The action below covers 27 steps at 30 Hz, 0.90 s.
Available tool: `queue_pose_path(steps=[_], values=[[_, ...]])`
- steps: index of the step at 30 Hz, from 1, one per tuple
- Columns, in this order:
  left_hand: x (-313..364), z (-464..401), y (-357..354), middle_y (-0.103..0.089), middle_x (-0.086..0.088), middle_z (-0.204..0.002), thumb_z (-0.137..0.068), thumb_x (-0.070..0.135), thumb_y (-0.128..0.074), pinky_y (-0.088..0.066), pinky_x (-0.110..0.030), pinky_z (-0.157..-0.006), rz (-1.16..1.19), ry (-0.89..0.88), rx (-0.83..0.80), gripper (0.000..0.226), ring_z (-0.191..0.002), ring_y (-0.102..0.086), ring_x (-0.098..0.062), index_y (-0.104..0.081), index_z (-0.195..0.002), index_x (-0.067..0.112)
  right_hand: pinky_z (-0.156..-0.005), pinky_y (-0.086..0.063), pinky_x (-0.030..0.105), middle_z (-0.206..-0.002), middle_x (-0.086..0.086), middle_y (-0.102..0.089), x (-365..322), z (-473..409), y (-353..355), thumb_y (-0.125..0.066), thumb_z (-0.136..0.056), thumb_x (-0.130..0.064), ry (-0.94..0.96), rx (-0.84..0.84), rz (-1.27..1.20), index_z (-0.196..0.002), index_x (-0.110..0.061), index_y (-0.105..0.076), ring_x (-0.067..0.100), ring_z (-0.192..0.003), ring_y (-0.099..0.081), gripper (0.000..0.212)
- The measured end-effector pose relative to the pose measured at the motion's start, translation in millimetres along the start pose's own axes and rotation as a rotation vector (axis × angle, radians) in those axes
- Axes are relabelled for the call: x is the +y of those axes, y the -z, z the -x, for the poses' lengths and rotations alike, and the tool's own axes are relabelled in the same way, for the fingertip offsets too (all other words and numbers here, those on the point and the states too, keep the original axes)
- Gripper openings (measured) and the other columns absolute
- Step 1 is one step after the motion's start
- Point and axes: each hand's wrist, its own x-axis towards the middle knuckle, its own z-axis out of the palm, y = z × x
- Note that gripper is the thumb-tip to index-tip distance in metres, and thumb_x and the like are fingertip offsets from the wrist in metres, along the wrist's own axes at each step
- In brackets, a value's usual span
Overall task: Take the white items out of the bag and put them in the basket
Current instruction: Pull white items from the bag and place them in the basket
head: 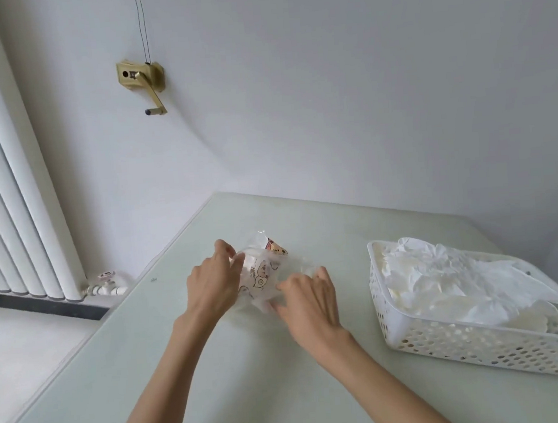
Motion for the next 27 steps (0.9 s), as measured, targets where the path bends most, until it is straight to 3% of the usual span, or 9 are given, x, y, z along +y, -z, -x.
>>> queue_pose_path(steps=[2,4,6,10,13,16,20,22,27], values=[[-1,-1,-1,-0.072,0.001,-0.098,-0.102,0.040,-0.034,-0.033,-0.035,-0.073,0.020,-0.026,0.000,0.025,-0.094,-0.057,-0.032,-0.043,-0.108,0.018,-0.077,-0.023,0.033,-0.055,0.001,-0.060,-13,-9,-11,-0.074,-0.074,-0.049,-0.032,-0.009,0.027,-0.051,-0.023,-0.055,0.023,-0.049,-0.032,0.040],[1,-1,0,-0.072,0.002,-0.097,-0.102,0.041,-0.035,-0.033,-0.034,-0.071,-0.001,-0.021,0.009,0.025,-0.094,-0.058,-0.032,-0.045,-0.109,0.019,-0.087,-0.020,0.033,-0.074,0.002,-0.065,-20,-13,-19,-0.063,-0.087,-0.037,-0.050,-0.021,-0.078,-0.065,-0.022,-0.063,0.024,-0.060,-0.039,0.027],[2,1,1,-0.071,-0.001,-0.096,-0.102,0.042,-0.035,-0.034,-0.034,-0.069,-0.047,-0.001,0.047,0.027,-0.093,-0.057,-0.032,-0.045,-0.112,0.020,-0.084,-0.019,0.031,-0.086,0.001,-0.066,-17,-16,-21,-0.057,-0.091,-0.029,-0.023,0.010,-0.145,-0.076,-0.021,-0.070,0.022,-0.069,-0.047,0.022],[10,3,-5,-0.069,-0.006,-0.089,-0.101,0.035,-0.034,-0.033,-0.033,-0.065,-0.139,-0.006,0.141,0.023,-0.086,-0.059,-0.034,-0.042,-0.114,0.018,-0.078,-0.026,0.025,-0.101,-0.004,-0.062,14,-11,6,-0.062,-0.089,-0.026,0.203,0.013,-0.311,-0.091,-0.020,-0.074,0.019,-0.091,-0.058,0.013],[18,3,-10,-0.067,-0.008,-0.085,-0.100,0.029,-0.034,-0.031,-0.034,-0.061,-0.157,-0.018,0.169,0.019,-0.076,-0.056,-0.033,-0.041,-0.112,0.016,-0.075,-0.041,0.023,-0.096,-0.015,-0.057,40,-1,34,-0.063,-0.090,-0.026,0.086,0.104,-0.533,-0.093,-0.021,-0.071,0.009,-0.086,-0.056,0.010],[24,7,-12,-0.068,-0.007,-0.084,-0.098,0.026,-0.035,-0.031,-0.033,-0.061,-0.176,-0.055,0.164,0.018,-0.077,-0.058,-0.034,-0.041,-0.112,0.017,-0.073,-0.052,0.031,-0.082,-0.014,-0.066,49,4,50,-0.063,-0.089,-0.025,-0.002,0.056,-0.673,-0.078,-0.030,-0.065,0.006,-0.075,-0.063,0.012],[33,11,-9,-0.067,-0.006,-0.094,-0.099,0.032,-0.037,-0.030,-0.033,-0.063,-0.158,-0.069,0.142,0.021,-0.075,-0.049,-0.031,-0.045,-0.114,0.019,-0.067,-0.052,0.021,-0.075,-0.008,-0.069,57,3,68,-0.063,-0.091,-0.018,-0.112,0.112,-0.880,-0.078,-0.020,-0.065,0.010,-0.071,-0.066,0.013],[35,13,-7,-0.067,-0.007,-0.097,-0.099,0.033,-0.038,-0.029,-0.033,-0.064,-0.181,-0.081,0.132,0.022,-0.080,-0.054,-0.032,-0.046,-0.115,0.019,-0.071,-0.055,0.027,-0.076,-0.007,-0.070,60,3,75,-0.063,-0.091,-0.017,-0.103,0.081,-0.921,-0.078,-0.019,-0.065,0.012,-0.071,-0.067,0.013],[35,12,-6,-0.068,-0.001,-0.103,-0.098,0.040,-0.040,-0.032,-0.031,-0.064,-0.207,-0.133,0.102,0.025,-0.088,-0.061,-0.031,-0.051,-0.112,0.023,-0.076,-0.056,0.036,-0.077,0.000,-0.071,77,1,91,-0.059,-0.094,-0.023,-0.181,0.221,-1.043,-0.081,-0.016,-0.063,0.014,-0.073,-0.068,0.016]])
